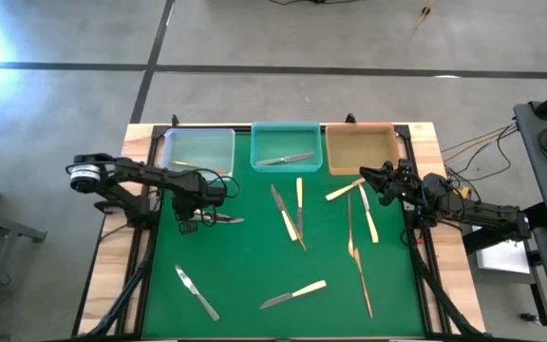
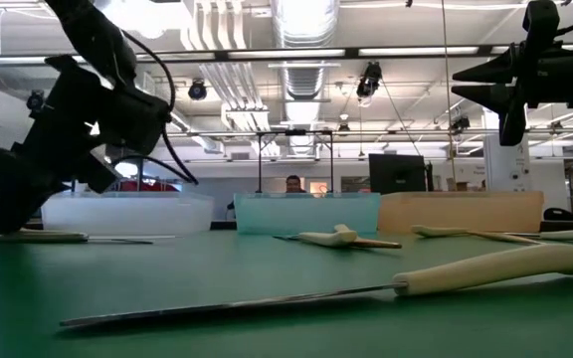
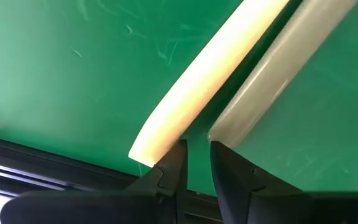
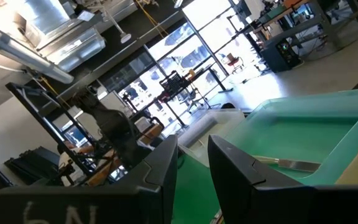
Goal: Sort silverware by color (type)
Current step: Put the yellow table knife into the orange bin
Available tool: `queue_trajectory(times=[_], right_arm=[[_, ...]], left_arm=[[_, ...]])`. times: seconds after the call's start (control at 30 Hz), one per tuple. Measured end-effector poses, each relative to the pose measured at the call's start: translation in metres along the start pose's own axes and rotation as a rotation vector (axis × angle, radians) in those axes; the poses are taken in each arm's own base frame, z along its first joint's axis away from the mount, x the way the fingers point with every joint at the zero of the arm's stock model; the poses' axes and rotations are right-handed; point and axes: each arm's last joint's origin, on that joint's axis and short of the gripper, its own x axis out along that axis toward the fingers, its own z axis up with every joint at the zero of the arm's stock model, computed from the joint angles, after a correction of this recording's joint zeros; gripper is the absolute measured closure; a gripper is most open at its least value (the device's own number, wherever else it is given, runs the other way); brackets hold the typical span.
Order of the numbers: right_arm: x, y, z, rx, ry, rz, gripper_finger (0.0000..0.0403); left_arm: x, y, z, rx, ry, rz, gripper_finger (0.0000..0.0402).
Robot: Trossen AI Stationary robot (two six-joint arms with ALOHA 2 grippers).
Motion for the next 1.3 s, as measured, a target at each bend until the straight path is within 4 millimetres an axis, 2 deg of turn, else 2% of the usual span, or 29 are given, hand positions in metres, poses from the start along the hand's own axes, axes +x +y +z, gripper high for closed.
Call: queue_trajectory(times=[0.5,1.3], right_arm=[[0.000,0.000,0.000,0.000,0.000,0.000,0.0321],[0.000,0.000,0.000,0.000,0.001,0.000,0.0321]], left_arm=[[0.017,-0.003,0.011,0.003,0.115,0.022,0.0348],[-0.001,-0.005,0.030,-0.016,-0.039,-0.019,0.0352]])
